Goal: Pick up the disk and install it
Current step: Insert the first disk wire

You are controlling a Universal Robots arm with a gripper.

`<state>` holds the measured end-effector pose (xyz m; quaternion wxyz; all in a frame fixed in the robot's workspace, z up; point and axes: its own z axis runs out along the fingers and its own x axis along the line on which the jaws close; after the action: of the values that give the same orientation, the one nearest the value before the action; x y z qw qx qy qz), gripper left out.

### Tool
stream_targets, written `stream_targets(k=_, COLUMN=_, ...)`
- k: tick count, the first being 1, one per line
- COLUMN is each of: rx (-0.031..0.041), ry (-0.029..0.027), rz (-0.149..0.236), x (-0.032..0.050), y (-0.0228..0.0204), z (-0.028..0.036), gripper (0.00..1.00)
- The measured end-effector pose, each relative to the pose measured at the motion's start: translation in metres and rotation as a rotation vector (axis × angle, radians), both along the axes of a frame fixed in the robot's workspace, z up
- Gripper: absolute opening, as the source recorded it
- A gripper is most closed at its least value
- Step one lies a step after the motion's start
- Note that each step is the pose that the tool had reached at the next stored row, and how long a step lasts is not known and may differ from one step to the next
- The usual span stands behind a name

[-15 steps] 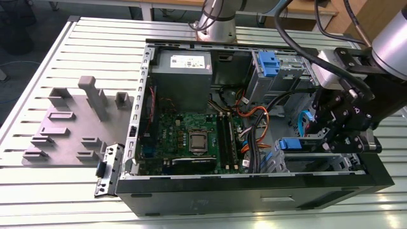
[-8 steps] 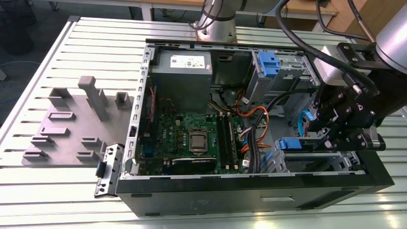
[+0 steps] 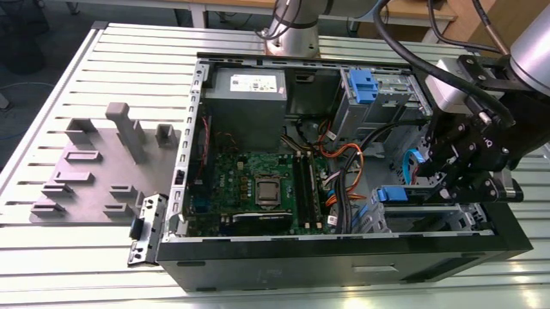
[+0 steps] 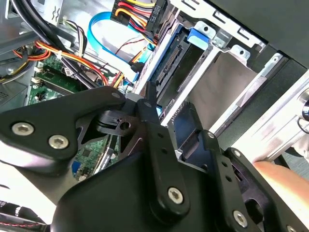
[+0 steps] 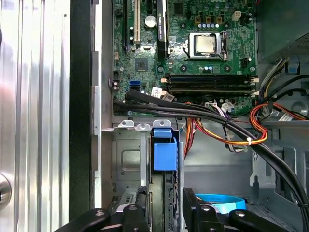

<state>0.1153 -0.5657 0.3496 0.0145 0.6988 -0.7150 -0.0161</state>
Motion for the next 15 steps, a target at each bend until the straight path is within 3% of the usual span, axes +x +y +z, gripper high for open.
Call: stream_targets(k=15, rx=0.0002, ry=0.0, rz=0.0, x=0.0, y=0.0004, z=0.0078, gripper=0.42)
